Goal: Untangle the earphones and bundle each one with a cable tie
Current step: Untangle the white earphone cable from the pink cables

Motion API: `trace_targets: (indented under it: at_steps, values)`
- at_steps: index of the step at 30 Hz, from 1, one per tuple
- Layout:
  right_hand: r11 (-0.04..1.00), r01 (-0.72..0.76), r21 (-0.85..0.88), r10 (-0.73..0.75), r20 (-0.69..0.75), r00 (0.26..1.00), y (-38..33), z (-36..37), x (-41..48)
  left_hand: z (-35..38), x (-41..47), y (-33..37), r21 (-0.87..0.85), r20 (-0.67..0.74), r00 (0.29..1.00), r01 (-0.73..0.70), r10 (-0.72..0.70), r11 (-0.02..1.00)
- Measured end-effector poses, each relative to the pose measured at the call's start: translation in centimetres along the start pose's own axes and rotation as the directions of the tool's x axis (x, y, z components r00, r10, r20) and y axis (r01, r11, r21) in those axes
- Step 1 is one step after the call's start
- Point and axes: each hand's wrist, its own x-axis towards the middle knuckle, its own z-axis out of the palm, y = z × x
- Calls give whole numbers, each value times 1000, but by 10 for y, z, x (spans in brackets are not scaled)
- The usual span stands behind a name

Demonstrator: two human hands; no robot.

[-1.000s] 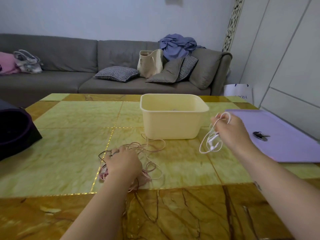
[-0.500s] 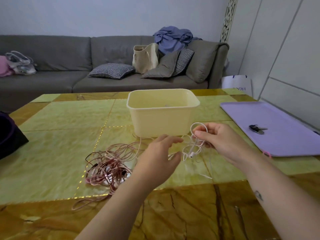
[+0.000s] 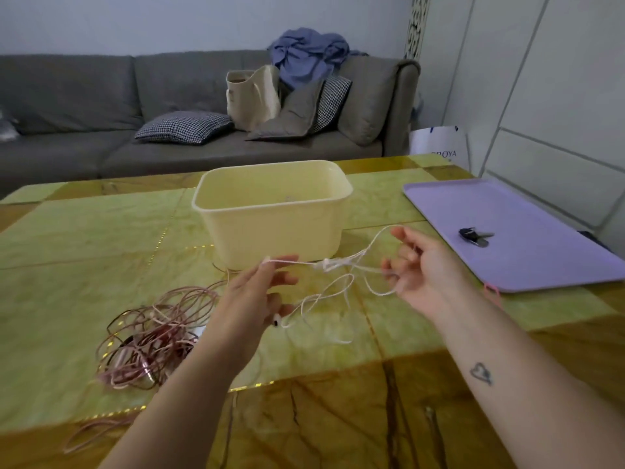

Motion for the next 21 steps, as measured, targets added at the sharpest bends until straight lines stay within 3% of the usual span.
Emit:
trace_targets:
  at_steps: [3,7,9,11,14,16,18,19,21]
  values:
    - [999,0,35,-1,25,1000,-4,-4,-2,-11,4,13,-232,-79,995,48,-68,972]
    - [996,92,3,-92,9,996,-9,-6,-5,-26,2,18,-588,-118,972,97,-203,803]
    - [965,194,-177,-200,-19,980,-9,-10,-3,-32,0,19,-640,-120,966,100,-228,762]
    - [848,236,-475,-278,-19,960,-4,-15,-1,-34,-1,22,-654,-108,971,93,-214,751]
    - [741,198,-642,-234,30,972,7,-14,-4,-36,-5,28,-647,-94,980,75,-177,759]
    - [777,193,-599,-169,96,981,13,-9,-11,-39,-5,31,-533,-102,980,91,-170,841]
    - [867,195,-459,-119,189,975,14,-1,-19,-39,-6,33,-185,-125,980,128,-152,974]
    - [906,192,-378,-107,234,966,14,3,-23,-38,-7,34,57,-134,983,132,-123,990]
    - [954,183,-236,-100,326,940,13,10,-32,-33,-13,34,447,-83,996,75,-43,891]
